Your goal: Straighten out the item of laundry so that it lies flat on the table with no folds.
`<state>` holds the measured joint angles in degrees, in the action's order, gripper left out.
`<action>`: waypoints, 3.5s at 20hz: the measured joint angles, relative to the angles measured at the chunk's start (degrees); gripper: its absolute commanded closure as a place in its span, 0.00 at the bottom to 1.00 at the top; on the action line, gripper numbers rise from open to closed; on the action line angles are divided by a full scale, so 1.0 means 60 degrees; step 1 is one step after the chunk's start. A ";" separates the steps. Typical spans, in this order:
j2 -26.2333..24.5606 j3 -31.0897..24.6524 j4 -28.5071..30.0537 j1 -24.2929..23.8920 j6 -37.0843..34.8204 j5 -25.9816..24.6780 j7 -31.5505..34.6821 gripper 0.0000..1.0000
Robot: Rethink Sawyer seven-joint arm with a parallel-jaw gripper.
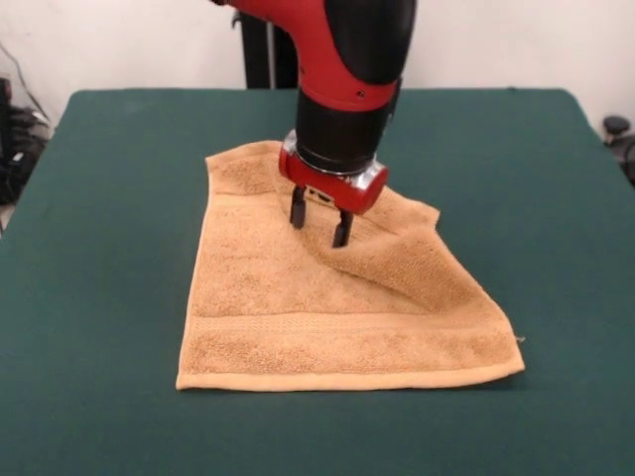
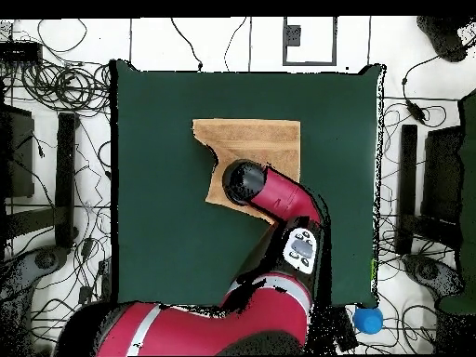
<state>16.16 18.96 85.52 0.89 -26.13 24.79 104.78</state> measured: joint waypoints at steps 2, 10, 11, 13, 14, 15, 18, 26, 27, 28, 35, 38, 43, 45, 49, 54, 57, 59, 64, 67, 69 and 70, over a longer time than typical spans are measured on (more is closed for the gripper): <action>0.0007 -0.0055 0.0073 -0.0008 0.0137 0.0002 0.0000 0.00; 0.0024 -0.0111 0.0083 -0.0045 0.0145 0.0000 0.0000 0.00; 0.0024 -0.0111 0.0084 -0.0042 0.0145 0.0000 0.0000 0.00; 0.0025 -0.0109 0.0087 -0.0033 0.0149 0.0002 0.0000 0.00; 0.0026 -0.0109 0.0094 -0.0022 0.0168 0.0012 0.0000 0.00; 0.0036 -0.0111 0.0125 -0.0002 0.0219 0.0036 0.0000 0.00; 0.0078 -0.0126 0.0257 0.0023 0.0373 0.0123 0.0000 0.00; 0.0236 -0.0148 0.0645 0.0138 0.0720 0.0391 0.0000 0.00; 0.0244 -0.0148 0.0664 0.0149 0.0720 0.0409 0.0000 0.00; 0.0245 -0.0149 0.0673 0.0154 0.0720 0.0417 0.0000 0.00; 0.0250 -0.0278 0.0705 0.0052 0.0721 0.0487 0.0000 0.00; 0.0258 -0.0556 0.0759 -0.0209 0.0790 0.0546 0.0000 0.00; 0.0381 -0.0954 0.0911 -0.0613 0.0864 0.0604 0.0000 0.00; 0.0446 -0.1090 0.0984 -0.0742 0.0868 0.0604 0.0000 0.00; 0.0496 -0.1219 0.1064 -0.0854 0.0901 0.0614 0.0000 0.00; 0.0541 -0.1334 0.1135 -0.0966 0.0938 0.0624 0.0000 0.00; 0.0559 -0.1378 0.1158 -0.1011 0.0938 0.0632 0.0000 0.00; 0.0566 -0.1396 0.1175 -0.1028 0.0938 0.0656 0.0000 0.00; 0.0596 -0.1414 0.1254 -0.1019 0.0980 0.0827 0.0000 0.00; 0.0618 -0.1415 0.1337 -0.0953 0.1062 0.1002 0.0000 0.00; 0.0627 -0.1415 0.1367 -0.0930 0.1093 0.1055 0.0000 0.00; 0.0645 -0.1417 0.1421 -0.0888 0.1148 0.1137 0.0002 0.00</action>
<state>20.02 10.46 94.05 -4.44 -19.25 31.61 104.79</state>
